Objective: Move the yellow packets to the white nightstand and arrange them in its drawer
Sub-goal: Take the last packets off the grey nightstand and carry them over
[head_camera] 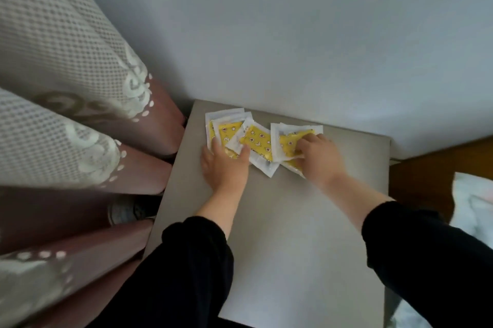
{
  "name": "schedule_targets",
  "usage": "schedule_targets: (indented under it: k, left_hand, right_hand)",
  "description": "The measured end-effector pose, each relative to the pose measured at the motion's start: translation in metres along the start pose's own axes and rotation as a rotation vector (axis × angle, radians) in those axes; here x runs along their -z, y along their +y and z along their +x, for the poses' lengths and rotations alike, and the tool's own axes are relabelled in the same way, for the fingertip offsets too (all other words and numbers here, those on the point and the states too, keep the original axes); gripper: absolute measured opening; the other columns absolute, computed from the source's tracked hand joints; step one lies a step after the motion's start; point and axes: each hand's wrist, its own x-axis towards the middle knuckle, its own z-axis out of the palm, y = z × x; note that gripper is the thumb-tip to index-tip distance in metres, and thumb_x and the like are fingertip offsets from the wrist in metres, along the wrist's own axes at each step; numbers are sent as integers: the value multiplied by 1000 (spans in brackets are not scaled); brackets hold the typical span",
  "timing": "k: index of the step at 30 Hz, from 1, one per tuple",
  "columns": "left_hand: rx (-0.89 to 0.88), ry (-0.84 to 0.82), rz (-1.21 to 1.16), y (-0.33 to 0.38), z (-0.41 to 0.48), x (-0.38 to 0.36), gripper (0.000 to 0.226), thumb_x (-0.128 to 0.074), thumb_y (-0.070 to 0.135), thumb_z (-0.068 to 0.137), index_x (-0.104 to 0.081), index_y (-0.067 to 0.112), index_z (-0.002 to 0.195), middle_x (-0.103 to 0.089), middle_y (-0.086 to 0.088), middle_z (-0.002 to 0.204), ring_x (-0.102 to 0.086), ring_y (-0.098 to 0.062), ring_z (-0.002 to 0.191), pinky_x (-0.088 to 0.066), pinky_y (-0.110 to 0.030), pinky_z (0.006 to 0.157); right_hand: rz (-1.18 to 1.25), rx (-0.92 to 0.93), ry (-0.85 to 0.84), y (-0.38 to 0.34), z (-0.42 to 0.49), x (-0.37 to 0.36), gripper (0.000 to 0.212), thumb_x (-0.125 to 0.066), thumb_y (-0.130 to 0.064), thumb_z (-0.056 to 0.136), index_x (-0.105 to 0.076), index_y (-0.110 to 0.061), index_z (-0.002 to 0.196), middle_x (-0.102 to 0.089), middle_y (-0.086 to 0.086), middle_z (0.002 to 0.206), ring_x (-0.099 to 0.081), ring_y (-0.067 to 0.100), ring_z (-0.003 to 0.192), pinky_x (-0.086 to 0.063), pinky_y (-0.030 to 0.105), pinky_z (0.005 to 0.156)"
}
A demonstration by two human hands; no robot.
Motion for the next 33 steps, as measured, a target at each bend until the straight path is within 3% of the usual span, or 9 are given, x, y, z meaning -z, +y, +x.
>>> schedule_targets:
  k: [4,8,14,16,18,21,26,29,33]
  left_hand:
    - [47,-2,40,16,16,-4,102,-70,60,72,-19,21,151,-21,-8,156,-17,-28,143,-26,-45,113]
    - [14,43,149,11,25,6,102,-85,43,62,-29,21,144,-38,-9,140,-34,-29,129,-32,-37,103]
    - [37,-18,-78,2,41,17,77,-88,14,61,-46,10,126,-56,-6,122,-55,-26,114,-47,-35,89]
    - [110,-74,-180,1,38,21,62,-85,8,65,-49,11,116,-59,1,107,-60,-21,97,-48,-30,75]
    - [140,-147,-212,-3,38,24,49,-84,9,68,-57,12,109,-64,2,106,-61,-19,91,-49,-29,74]
    - [173,-237,-238,-10,33,26,32,-82,8,71,-62,15,96,-68,-4,102,-64,-22,90,-52,-31,78]
    - [206,-306,-297,-23,18,28,25,-80,7,72,-66,15,91,-69,-4,94,-66,-22,85,-53,-30,78]
    - [258,-354,-390,-34,12,28,25,-76,3,75,-68,12,97,-71,-7,99,-68,-24,90,-55,-36,82]
    - [258,-392,-459,-42,0,25,27,-72,-3,78,-66,16,97,-71,-6,100,-68,-24,91,-55,-36,81]
  right_hand:
    - [34,-13,-73,-2,9,10,41,-63,-51,81,-71,-17,102,-51,2,121,-45,26,116,-40,34,93]
    - [-39,-39,-124,-1,14,5,39,-58,-44,84,-69,-17,110,-45,1,134,-42,25,119,-35,32,98]
    - [-61,-248,-123,-2,16,6,81,-70,-66,61,-43,-18,120,-50,-2,118,-44,23,116,-33,35,94]
    - [-66,-311,-168,2,15,6,82,-69,-70,59,-43,-19,118,-54,-2,115,-45,22,116,-32,35,92]
    - [-97,-317,-217,3,10,6,77,-66,-72,61,-49,-21,116,-56,-3,114,-45,22,115,-33,35,91]
    - [44,-364,-244,1,2,3,67,-71,-64,64,-57,-18,110,-53,0,109,-49,22,108,-41,30,83]
    - [415,-507,-193,-2,-15,0,28,-73,-35,72,-62,-14,87,-61,-1,74,-59,18,67,-40,24,52]
    - [731,-603,-163,5,-26,-3,25,-76,-16,75,-63,-12,95,-61,-2,74,-59,17,68,-42,25,54]
    - [1064,-722,-239,13,-35,-5,28,-75,-1,76,-62,-9,100,-68,8,90,-66,29,84,-55,38,77]
